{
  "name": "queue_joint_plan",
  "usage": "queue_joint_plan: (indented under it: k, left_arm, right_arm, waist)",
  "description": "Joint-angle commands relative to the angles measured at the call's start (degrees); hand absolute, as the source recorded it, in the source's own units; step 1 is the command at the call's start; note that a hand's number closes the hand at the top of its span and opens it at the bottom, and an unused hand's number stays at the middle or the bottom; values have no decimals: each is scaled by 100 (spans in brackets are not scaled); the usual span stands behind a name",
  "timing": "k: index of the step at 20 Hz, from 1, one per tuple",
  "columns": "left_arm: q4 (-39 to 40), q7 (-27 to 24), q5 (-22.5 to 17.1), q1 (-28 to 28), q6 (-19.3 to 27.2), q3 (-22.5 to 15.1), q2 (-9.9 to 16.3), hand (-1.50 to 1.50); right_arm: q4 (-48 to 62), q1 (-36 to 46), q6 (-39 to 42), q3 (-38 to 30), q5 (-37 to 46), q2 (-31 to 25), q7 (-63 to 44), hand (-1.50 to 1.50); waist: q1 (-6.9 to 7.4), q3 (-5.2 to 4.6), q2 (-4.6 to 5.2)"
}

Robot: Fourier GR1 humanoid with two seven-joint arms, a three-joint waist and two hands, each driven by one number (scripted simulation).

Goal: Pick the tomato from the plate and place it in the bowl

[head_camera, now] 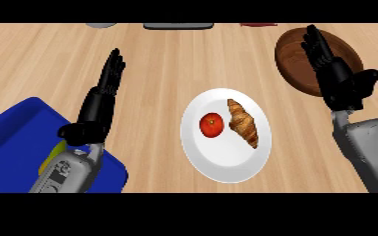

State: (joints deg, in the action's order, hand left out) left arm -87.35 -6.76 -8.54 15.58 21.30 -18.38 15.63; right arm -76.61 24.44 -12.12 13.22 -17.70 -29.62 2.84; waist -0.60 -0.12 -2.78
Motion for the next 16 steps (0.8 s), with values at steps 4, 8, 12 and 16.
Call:
queue_joint_plan:
  k: [4, 8, 12, 16]
  left_arm:
    - [-117, 678, -784, -348, -728, 19, -34, 0]
    - [131, 750, -1036, -802, -889, -148, -170, 0]
    - [-158, 1055, -1282, -701, -1186, -121, -106, 0]
    - [28, 1088, -1360, -590, -1348, -54, -111, 0]
  right_arm:
    - [-1332, -140, -670, 715, 1019, -56, -737, 150]
    - [-722, -830, -2132, 734, 2318, -404, -1426, 150]
    - [-1882, -1525, -3029, 2067, 3313, 794, -1062, -150]
    - [-1835, -1271, -2662, 2962, 4667, 556, -1943, -150]
  waist:
    - [-13, -4, 229]
    - [-376, -59, 183]
    - [-51, 0, 221]
    - [-12, -12, 234]
